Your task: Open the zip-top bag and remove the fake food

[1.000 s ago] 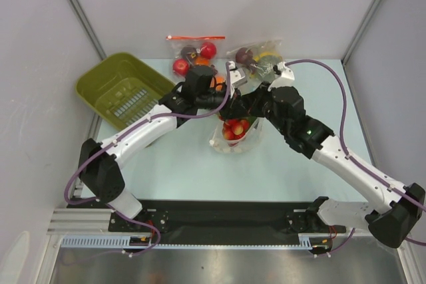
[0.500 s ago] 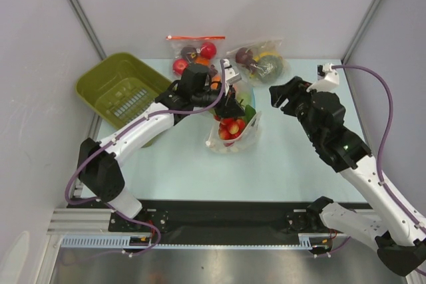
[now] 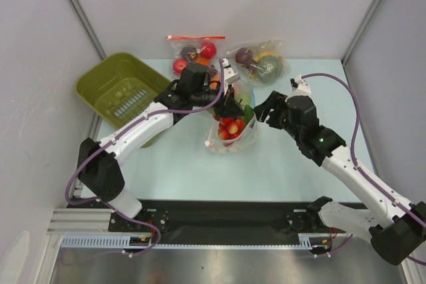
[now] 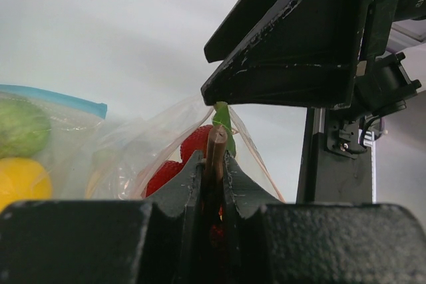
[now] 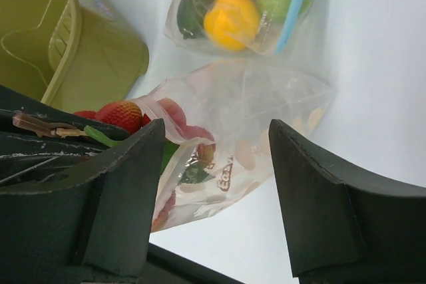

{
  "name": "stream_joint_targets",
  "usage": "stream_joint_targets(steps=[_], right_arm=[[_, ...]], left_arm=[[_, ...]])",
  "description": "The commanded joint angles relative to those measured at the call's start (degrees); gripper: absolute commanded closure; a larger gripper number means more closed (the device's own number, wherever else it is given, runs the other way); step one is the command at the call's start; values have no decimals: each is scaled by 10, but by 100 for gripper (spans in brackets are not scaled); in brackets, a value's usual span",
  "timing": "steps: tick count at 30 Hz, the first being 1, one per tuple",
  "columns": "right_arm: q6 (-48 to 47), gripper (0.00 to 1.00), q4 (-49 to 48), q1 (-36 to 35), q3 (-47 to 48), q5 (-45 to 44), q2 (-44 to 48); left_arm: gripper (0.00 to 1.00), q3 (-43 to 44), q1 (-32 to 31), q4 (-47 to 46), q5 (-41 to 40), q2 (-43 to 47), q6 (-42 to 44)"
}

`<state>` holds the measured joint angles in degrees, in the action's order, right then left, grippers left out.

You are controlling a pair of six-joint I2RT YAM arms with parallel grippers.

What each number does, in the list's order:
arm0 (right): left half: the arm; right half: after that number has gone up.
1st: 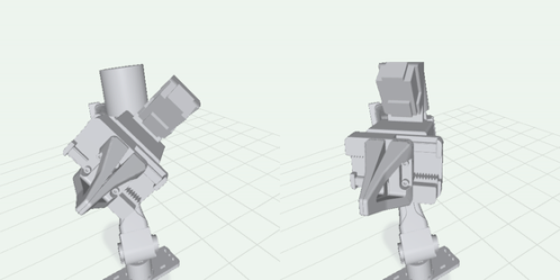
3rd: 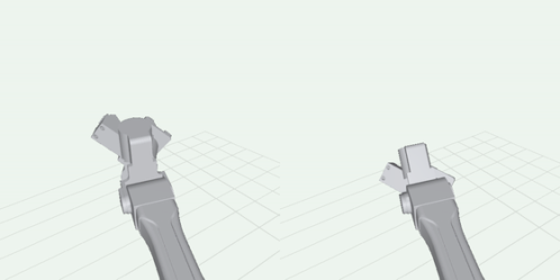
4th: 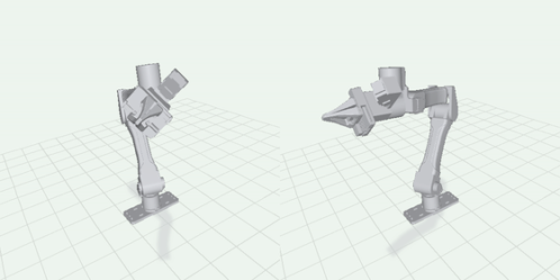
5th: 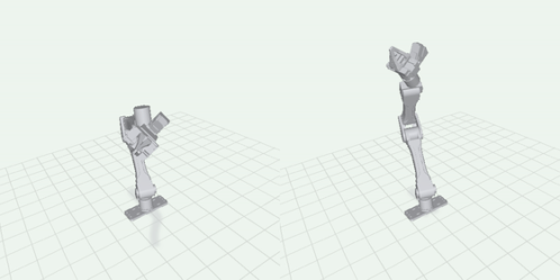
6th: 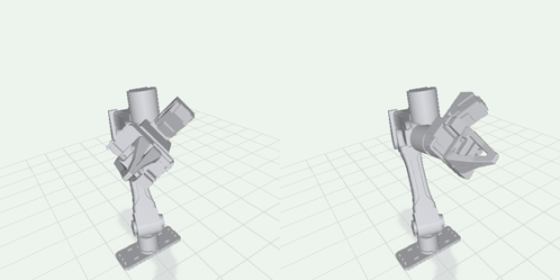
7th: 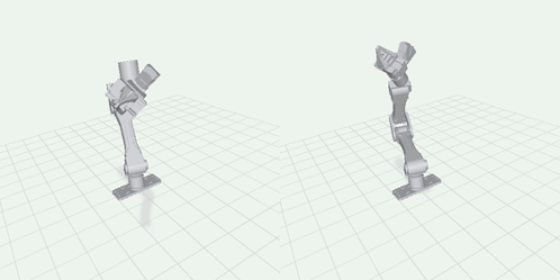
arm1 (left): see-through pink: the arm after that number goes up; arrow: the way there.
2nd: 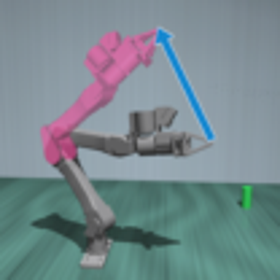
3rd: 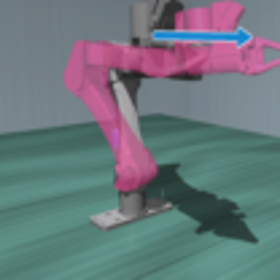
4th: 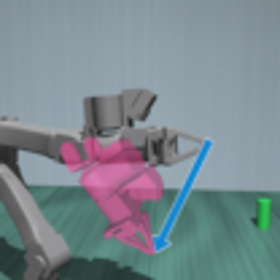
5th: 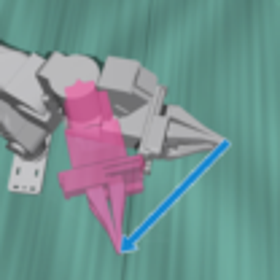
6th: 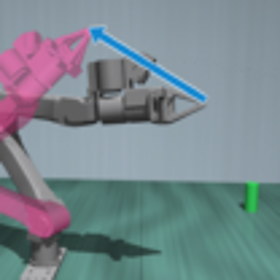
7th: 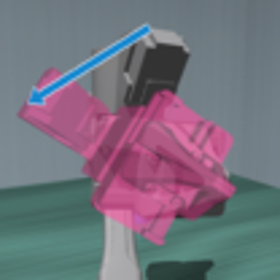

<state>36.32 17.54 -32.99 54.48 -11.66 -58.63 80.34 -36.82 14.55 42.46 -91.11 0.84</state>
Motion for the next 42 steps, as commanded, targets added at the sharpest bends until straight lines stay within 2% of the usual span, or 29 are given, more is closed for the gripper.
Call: stream_joint_targets(steps=[1, 11, 14, 15, 17, 18, 21, 23, 28, 33, 38, 42], right_arm=[[8, 31, -50, 4, 5, 22, -7], [44, 35, -19, 4, 7, 47, -22], [49, 41, -9, 5, 5, 44, -24], [49, 52, -8, 5, 3, 40, -24], [51, 66, -7, 5, 2, 33, -23], [50, 78, -7, 5, 1, 30, -25], [50, 94, -1, 5, 1, 19, -26], [48, 100, 5, 4, 2, 9, -27], [39, 100, 28, 5, 5, -5, -28], [27, 100, 58, 5, 4, -21, -25], [20, 100, 75, 4, 2, -25, -17], [16, 100, 97, 2, 5, -40, -14]], left_arm=[[100, -2, 4, -20, 25, 14, -5], [100, -5, 4, -23, 3, 20, -5], [100, -6, 4, -26, 0, 22, -5], [100, -6, 4, -28, 1, 22, -5], [100, -7, 5, -29, 0, 24, -5], [100, -7, 6, -31, 3, 25, -5], [100, -9, 15, -48, 17, 33, -35], [100, -14, 24, -68, 23, 38, -53], [100, -22, 46, -122, 28, 51, -98], [100, -20, 68, -209, 42, 49, -185], [100, -20, 89, -238, 31, 50, -227], [100, -37, 114, -349, 57, 52, -318]])
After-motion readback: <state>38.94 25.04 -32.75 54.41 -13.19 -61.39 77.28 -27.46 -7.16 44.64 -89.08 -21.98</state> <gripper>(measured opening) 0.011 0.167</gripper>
